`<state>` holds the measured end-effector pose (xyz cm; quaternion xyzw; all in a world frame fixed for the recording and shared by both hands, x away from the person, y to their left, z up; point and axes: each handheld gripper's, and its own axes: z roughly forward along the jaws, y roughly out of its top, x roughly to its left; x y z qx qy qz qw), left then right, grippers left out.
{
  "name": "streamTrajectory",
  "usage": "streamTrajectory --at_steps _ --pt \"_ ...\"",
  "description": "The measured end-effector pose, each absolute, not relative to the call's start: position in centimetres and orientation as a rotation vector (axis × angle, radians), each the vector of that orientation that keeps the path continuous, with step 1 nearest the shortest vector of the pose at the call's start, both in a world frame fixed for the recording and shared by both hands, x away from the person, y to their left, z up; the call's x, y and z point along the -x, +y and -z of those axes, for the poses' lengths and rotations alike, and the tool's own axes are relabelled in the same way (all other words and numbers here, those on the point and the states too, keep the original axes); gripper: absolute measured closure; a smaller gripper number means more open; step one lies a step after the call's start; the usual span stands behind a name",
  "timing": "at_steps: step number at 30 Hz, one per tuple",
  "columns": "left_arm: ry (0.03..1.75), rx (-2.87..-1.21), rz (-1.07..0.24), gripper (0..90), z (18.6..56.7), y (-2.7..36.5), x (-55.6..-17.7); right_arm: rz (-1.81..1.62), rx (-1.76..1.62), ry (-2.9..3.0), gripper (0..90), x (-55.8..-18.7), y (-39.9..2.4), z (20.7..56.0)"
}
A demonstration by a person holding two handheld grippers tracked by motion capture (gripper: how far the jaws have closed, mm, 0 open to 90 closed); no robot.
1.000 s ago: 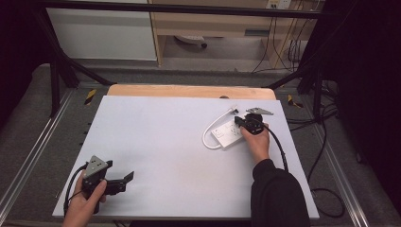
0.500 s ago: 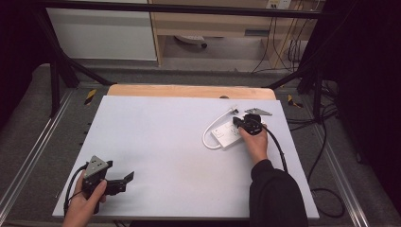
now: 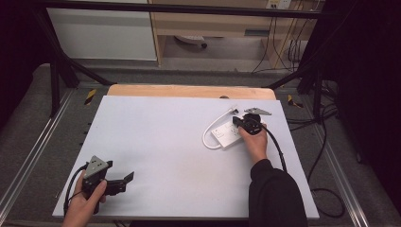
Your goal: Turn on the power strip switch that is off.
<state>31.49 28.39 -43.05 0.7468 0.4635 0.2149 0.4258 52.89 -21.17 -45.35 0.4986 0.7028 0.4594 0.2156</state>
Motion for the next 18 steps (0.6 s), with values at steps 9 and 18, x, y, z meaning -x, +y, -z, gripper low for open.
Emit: streamTrajectory --at_steps 9,18 --pt "1.158 -1.867 -0.538 6.4 43.05 28.39 -31.48 -1.269 -1.390 1.950 90.0 -52.98 -21.20 45.22" --pt "1.157 -1.870 -0.533 6.4 43.08 28.36 -31.48 -1.274 -1.389 1.946 90.0 -52.94 -21.37 45.00"
